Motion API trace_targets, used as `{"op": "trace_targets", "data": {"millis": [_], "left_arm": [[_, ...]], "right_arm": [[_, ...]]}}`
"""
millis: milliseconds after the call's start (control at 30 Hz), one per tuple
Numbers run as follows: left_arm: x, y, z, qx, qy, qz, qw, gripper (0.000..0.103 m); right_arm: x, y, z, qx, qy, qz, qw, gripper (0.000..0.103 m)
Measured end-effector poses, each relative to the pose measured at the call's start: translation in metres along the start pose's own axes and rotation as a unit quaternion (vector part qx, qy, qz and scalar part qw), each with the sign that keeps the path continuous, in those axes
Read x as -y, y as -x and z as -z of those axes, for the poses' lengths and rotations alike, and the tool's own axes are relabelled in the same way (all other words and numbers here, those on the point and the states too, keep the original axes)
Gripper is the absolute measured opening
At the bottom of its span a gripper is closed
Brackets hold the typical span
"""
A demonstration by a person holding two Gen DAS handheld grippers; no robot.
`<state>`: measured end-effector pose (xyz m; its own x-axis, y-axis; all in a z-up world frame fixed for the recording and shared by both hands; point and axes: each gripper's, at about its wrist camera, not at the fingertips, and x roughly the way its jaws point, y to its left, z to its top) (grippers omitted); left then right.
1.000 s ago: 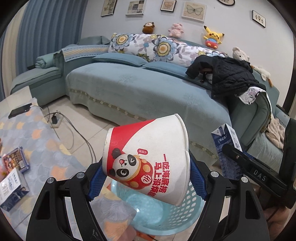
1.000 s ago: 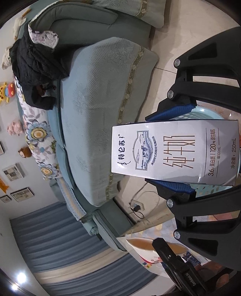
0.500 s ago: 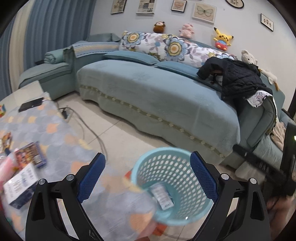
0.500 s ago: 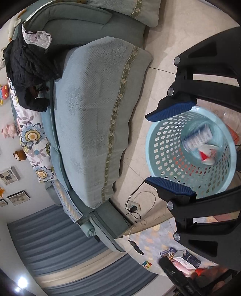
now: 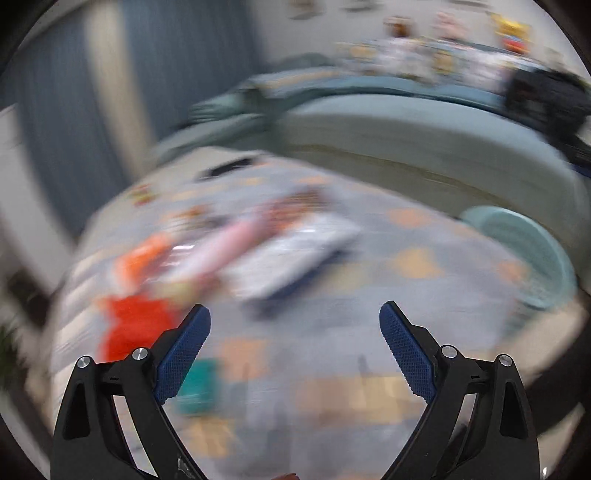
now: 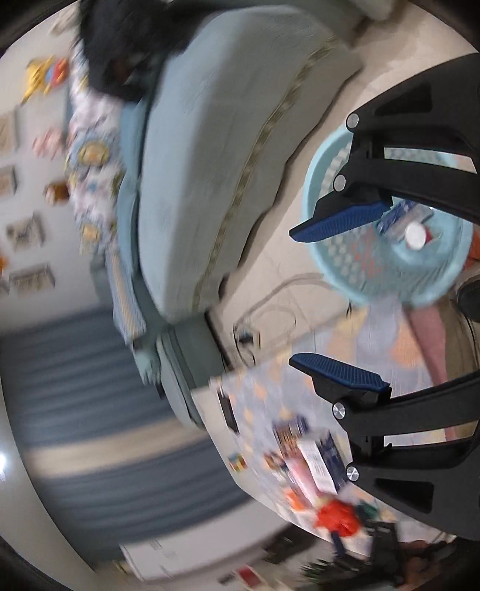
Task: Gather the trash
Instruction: 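Return both grippers to the table and grasp the orange plastic bag with the left gripper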
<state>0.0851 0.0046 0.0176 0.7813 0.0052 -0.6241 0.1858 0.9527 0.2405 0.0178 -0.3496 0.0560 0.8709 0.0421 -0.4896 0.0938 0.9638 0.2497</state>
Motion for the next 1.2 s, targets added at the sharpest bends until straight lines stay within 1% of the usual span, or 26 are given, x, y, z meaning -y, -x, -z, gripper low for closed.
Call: {"op": "trace_targets", "data": {"millis": [67,100,167,200,300,333,400,467,500,533,600,667,700,733,767,800,833,900,933,1100,1200], "left_arm": [[-0.038,-0.008,0.001,-0.001,0.056,-0.05,0.9972,0.09],[-0.058,-0.013,0.003,-0.001,0.083,-0.066,0.9944,0.09],[-0.086,-0.024,0.004,-0.015,0.113,-0.088,0.9896,0.09],[-0.102,-0.033,0.006,-0.027,0.126,-0.09,0.9876,0.09],[-0.132,-0.049,0.008,-0.045,0.163,-0.089,0.9815,0.09],[-0.138,-0.054,0.008,-0.049,0.174,-0.084,0.9799,0.09],[-0.148,-0.064,0.01,-0.059,0.2,-0.065,0.9759,0.09],[-0.149,-0.068,0.014,-0.064,0.204,-0.055,0.9752,0.09],[-0.147,-0.072,0.012,-0.068,0.201,-0.052,0.9759,0.09],[-0.148,-0.078,0.014,-0.073,0.197,-0.049,0.9764,0.09],[-0.146,-0.09,0.017,-0.09,0.19,-0.044,0.9766,0.09],[-0.143,-0.099,0.021,-0.098,0.186,-0.037,0.9769,0.09],[-0.138,-0.099,0.021,-0.097,0.176,-0.039,0.9789,0.085],[-0.135,-0.099,0.022,-0.094,0.164,-0.044,0.981,0.054],[-0.131,-0.098,0.021,-0.094,0.149,-0.051,0.9831,0.046],[-0.126,-0.096,0.021,-0.095,0.14,-0.055,0.9841,0.043],[-0.126,-0.095,0.021,-0.094,0.14,-0.055,0.984,0.039],[-0.126,-0.092,0.022,-0.094,0.147,-0.052,0.9833,0.036],[-0.128,-0.089,0.022,-0.091,0.156,-0.048,0.9824,0.035],[-0.143,-0.059,0.014,-0.059,0.208,-0.016,0.9762,0.035],[-0.146,-0.044,0.011,-0.045,0.225,-0.003,0.9732,0.036]], "right_arm": [[-0.029,-0.002,-0.004,0.001,0.024,-0.023,0.999,0.062],[-0.048,-0.002,-0.007,0.004,0.039,-0.041,0.998,0.062],[-0.074,-0.004,-0.014,0.008,0.053,-0.067,0.996,0.067],[-0.092,-0.006,-0.02,0.008,0.064,-0.084,0.994,0.068],[-0.132,-0.012,-0.034,0.01,0.09,-0.112,0.99,0.076],[-0.146,-0.016,-0.041,0.009,0.099,-0.121,0.988,0.079],[-0.175,-0.026,-0.054,0.008,0.121,-0.145,0.982,0.081],[-0.197,-0.039,-0.065,0.0,0.135,-0.168,0.977,0.086],[-0.21,-0.054,-0.07,-0.016,0.14,-0.183,0.973,0.088],[-0.219,-0.066,-0.071,-0.029,0.143,-0.189,0.971,0.089],[-0.232,-0.093,-0.066,-0.05,0.138,-0.184,0.972,0.089],[-0.234,-0.117,-0.05,-0.075,0.12,-0.173,0.975,0.089],[-0.234,-0.129,-0.038,-0.089,0.112,-0.159,0.977,0.089],[-0.232,-0.138,-0.029,-0.102,0.105,-0.146,0.978,0.089],[-0.231,-0.149,-0.018,-0.119,0.1,-0.135,0.979,0.089],[-0.232,-0.156,-0.011,-0.127,0.106,-0.128,0.978,0.089],[-0.236,-0.164,-0.002,-0.129,0.129,-0.112,0.977,0.089],[-0.241,-0.178,0.011,-0.135,0.159,-0.09,0.974,0.089],[-0.241,-0.182,0.015,-0.138,0.16,-0.089,0.973,0.089],[-0.235,-0.206,0.019,-0.178,0.103,-0.102,0.973,0.089],[-0.243,-0.211,0.024,-0.201,0.092,-0.116,0.968,0.089]]}}
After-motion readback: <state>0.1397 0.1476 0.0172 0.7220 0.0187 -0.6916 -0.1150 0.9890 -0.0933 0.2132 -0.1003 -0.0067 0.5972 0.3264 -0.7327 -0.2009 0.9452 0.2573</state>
